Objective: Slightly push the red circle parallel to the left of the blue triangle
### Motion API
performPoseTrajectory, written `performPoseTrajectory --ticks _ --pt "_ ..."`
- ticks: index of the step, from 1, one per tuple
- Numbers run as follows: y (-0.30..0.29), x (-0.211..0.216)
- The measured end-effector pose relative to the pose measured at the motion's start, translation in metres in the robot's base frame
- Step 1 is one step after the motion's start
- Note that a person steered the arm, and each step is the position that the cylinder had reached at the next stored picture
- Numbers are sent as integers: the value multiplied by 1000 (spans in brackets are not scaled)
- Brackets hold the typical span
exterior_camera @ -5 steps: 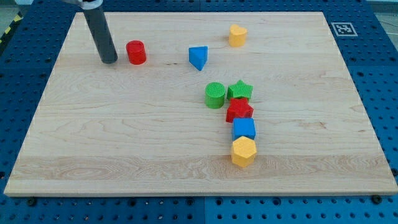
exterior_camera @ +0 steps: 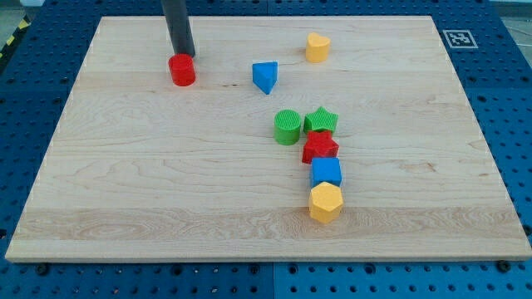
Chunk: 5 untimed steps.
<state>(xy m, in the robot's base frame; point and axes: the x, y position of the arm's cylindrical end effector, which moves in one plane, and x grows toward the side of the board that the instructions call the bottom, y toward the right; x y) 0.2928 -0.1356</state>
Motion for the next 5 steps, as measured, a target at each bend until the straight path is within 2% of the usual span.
performPoseTrajectory --ticks 5 --pt "5 25"
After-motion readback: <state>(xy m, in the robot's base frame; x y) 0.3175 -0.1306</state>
